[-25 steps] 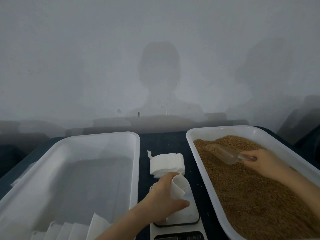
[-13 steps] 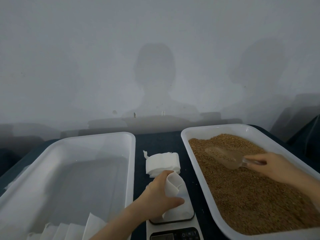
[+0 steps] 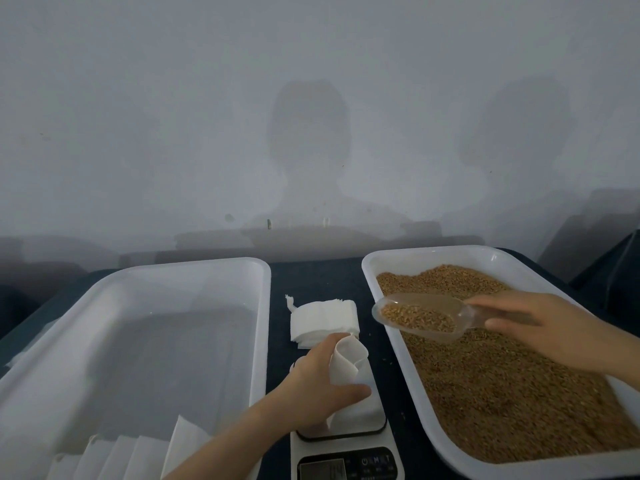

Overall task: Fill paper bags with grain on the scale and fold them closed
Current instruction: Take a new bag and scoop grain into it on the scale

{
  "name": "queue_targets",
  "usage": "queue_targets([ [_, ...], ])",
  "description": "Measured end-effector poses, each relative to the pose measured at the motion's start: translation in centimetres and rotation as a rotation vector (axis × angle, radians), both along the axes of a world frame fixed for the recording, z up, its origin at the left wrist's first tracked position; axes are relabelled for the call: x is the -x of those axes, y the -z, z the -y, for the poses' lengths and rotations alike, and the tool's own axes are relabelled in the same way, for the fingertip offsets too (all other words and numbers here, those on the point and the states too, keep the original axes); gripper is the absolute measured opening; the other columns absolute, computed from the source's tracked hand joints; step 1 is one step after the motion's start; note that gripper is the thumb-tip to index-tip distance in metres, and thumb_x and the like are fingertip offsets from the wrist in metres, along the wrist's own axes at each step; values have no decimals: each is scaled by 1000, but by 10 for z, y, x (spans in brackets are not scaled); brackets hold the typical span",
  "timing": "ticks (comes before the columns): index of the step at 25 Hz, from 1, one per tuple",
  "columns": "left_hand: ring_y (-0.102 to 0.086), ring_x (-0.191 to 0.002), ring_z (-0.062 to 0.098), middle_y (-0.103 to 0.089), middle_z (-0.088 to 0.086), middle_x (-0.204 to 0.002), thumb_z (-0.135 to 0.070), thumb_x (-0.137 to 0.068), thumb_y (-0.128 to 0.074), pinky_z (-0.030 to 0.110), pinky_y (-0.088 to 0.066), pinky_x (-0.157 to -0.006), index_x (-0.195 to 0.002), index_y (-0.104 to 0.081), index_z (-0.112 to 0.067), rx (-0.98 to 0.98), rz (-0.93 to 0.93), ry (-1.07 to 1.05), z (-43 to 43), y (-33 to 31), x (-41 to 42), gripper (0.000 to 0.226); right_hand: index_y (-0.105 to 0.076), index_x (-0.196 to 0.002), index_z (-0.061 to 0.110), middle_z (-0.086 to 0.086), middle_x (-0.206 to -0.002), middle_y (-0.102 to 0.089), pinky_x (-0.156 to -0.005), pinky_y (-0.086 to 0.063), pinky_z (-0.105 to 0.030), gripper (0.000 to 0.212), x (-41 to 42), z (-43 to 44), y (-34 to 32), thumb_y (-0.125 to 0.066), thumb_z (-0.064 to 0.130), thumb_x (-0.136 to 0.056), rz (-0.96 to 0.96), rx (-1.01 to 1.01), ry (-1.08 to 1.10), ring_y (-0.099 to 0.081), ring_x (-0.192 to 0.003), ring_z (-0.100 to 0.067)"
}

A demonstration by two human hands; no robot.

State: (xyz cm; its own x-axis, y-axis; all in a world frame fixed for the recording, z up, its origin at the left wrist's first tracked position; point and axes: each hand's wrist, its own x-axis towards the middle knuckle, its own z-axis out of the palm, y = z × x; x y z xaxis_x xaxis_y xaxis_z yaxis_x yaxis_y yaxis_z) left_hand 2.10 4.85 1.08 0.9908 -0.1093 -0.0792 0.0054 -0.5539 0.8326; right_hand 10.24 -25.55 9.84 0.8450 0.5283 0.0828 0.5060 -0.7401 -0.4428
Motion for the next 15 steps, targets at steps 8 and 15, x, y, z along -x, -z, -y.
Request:
queue_targets([
  [8, -52, -102, 9, -44, -23, -110, -41, -78, -71, 19, -47, -81, -120, -29, -48, -21, 37, -24, 1, 2, 1, 61, -48, -116, 55, 35, -104, -53, -98, -29, -23, 32, 4, -33, -15, -50, 35, -92, 253, 262, -144, -45, -100, 16],
  [15, -51, -99, 3, -43, -27, -108, -44, -74, -76, 13, -45, -75, -116, -30, -47, 3, 62, -17, 2, 3, 0, 63, -50, -116, 54, 39, -105, -48, -97, -22, -21, 28, 6, -44, -20, -45, 40, -93, 347, 345, -213, -39, -104, 17],
])
